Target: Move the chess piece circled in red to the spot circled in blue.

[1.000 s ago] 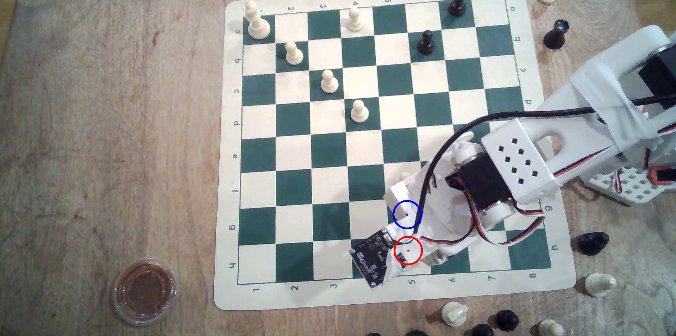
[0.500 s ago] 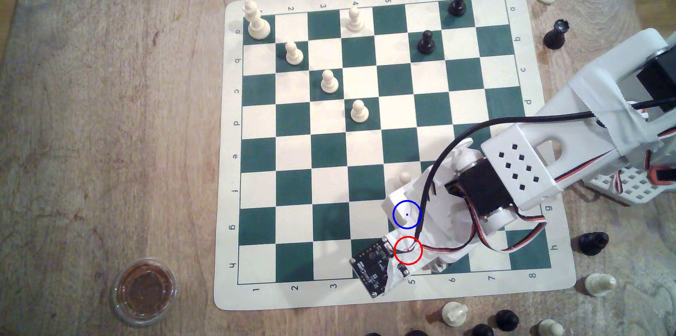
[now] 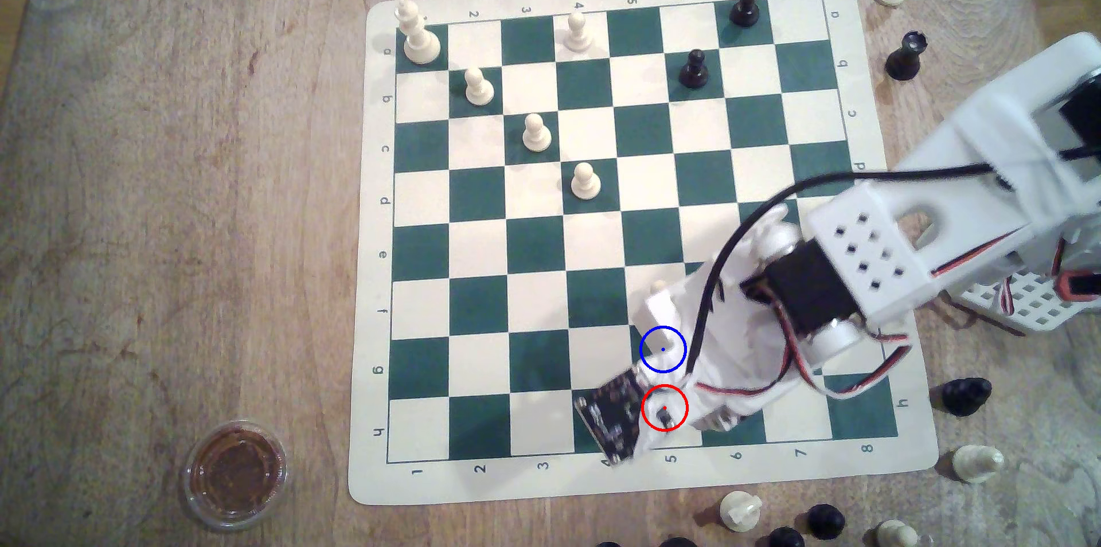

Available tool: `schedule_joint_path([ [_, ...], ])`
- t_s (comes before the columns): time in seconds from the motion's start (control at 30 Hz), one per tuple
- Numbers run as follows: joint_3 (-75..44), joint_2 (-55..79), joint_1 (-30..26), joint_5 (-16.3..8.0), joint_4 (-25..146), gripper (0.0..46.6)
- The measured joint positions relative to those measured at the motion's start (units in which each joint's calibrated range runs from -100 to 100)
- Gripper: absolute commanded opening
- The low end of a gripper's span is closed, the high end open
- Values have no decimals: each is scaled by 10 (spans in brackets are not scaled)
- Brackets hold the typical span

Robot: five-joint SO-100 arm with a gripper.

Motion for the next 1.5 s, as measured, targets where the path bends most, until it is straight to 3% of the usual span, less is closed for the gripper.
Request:
schedule_joint_path([
  [0.6,39,-14,56,14,-10,3],
  [1.4,41,32,62,24,-44,5],
  [1.5,41,34,62,27,-44,26],
])
